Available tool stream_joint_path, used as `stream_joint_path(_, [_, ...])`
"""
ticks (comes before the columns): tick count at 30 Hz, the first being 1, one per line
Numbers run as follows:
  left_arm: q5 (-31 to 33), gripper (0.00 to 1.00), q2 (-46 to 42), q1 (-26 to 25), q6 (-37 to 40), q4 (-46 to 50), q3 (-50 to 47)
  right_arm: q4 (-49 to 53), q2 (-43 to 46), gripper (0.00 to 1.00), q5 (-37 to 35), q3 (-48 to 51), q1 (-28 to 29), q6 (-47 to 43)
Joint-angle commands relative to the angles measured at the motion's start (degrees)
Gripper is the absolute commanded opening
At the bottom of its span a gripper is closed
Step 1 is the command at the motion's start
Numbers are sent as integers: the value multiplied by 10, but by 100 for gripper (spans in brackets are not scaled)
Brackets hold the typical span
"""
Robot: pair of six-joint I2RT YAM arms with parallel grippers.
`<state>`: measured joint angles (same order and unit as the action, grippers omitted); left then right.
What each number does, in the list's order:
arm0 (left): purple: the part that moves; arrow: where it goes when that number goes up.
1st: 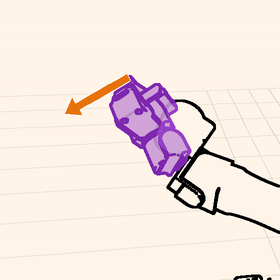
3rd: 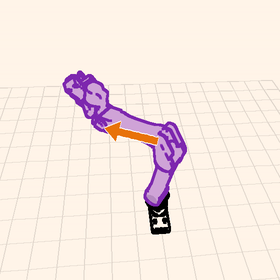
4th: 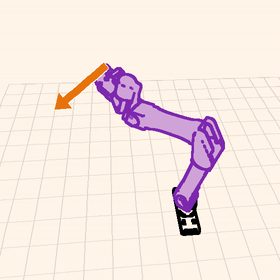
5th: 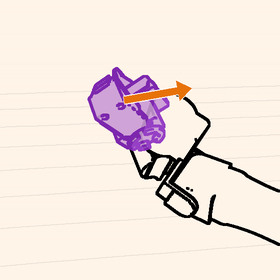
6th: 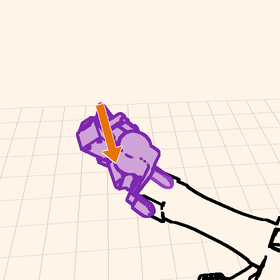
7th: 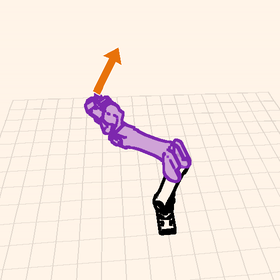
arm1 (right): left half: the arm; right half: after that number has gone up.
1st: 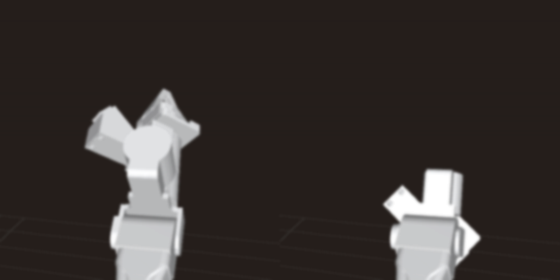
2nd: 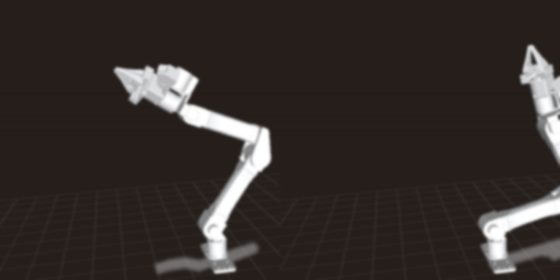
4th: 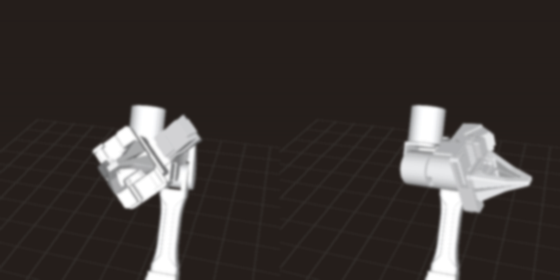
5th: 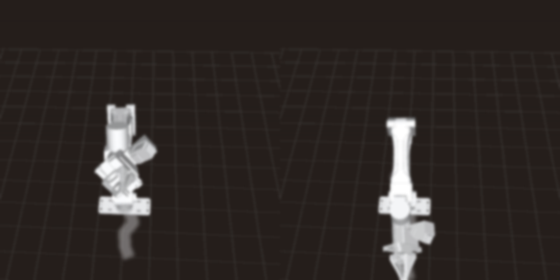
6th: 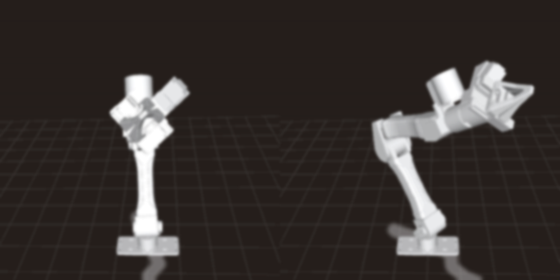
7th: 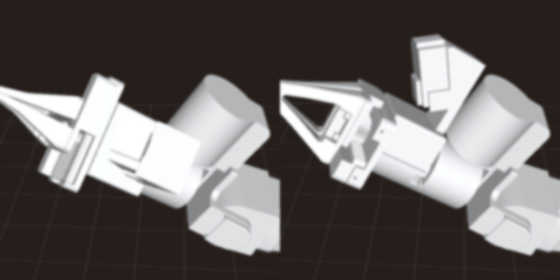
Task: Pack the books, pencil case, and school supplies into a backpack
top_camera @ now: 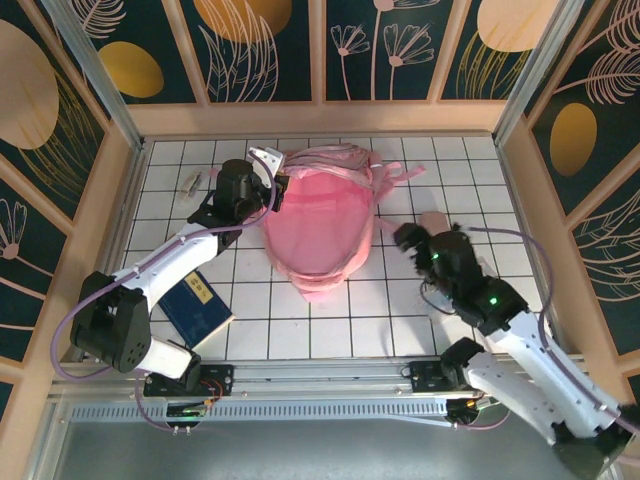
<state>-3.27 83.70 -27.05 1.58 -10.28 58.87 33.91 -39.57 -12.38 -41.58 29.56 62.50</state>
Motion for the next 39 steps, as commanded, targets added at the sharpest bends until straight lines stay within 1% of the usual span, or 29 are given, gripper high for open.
stream_joint_path(1, [-33,0,-36,3,-33,-82,27,19,-55,99,96,16,-143,-151])
stream_joint_path(2, [-36,0,-35,2,-30,-80,29,-9,-84,99,145,11,-188,-203])
stream_joint_path(3, [-39,0,-34,2,-28,-78,31,-41,-105,99,178,14,-219,-243])
stream_joint_path(5, [-40,0,-33,2,-33,-78,34,-84,-146,99,218,14,-269,-306])
stream_joint_path(7, [-46,0,-30,2,-43,-81,34,-86,-208,99,235,-4,-314,-351])
stream_joint_path(8, [-52,0,-29,2,-48,-83,35,-89,-248,99,256,-13,-338,-380])
stream_joint_path(9, [-60,0,-28,2,-50,-84,35,-85,-286,99,246,-24,-351,-400])
stream_joint_path(11, [-72,0,-27,2,-47,-84,34,-80,-345,99,194,-49,-339,-455])
stream_joint_path(14, [-76,0,-26,2,-38,-76,36,-9,-433,99,84,-114,-288,-522])
stream_joint_path(15, [-77,0,-27,2,-32,-72,37,-9,-445,99,61,-120,-271,-536])
stream_joint_path(17, [-75,0,-29,2,-23,-69,35,-14,-458,99,67,-127,-269,-536])
stream_joint_path(19, [-76,0,-29,2,-16,-68,34,-25,-461,99,106,-129,-271,-531])
stream_joint_path(20, [-78,0,-28,2,-9,-64,36,-31,-457,99,124,-130,-260,-527])
stream_joint_path(22, [-66,0,-27,2,2,-53,42,-22,-448,99,130,-142,-199,-532])
stream_joint_path(23, [-52,0,-28,3,11,-45,44,-2,-454,99,130,-160,-156,-527])
stream_joint_path(25, [-20,0,-27,5,23,-38,47,13,-459,99,168,-180,-73,-513])
stream_joint_path(26, [-18,0,-24,8,27,-36,50,16,-456,99,181,-187,-30,-497])
stream_joint_path(28, [-25,0,-16,18,22,-30,59,22,-451,99,178,-200,51,-455])
stream_joint_path(31, [-47,0,-2,31,11,-28,74,11,-453,99,198,-216,169,-367])
stream_joint_path(33, [-55,0,7,38,4,-29,80,-30,-471,97,254,-221,236,-311])
stream_joint_path(35, [-60,0,15,47,-3,-29,86,-127,-503,90,334,-223,294,-251])
stream_joint_path(36, [-63,0,18,51,-3,-30,87,-166,-525,85,367,-228,312,-232])
stream_joint_path(39, [-65,0,26,61,-3,-30,90,-243,-593,79,392,-261,364,-194])
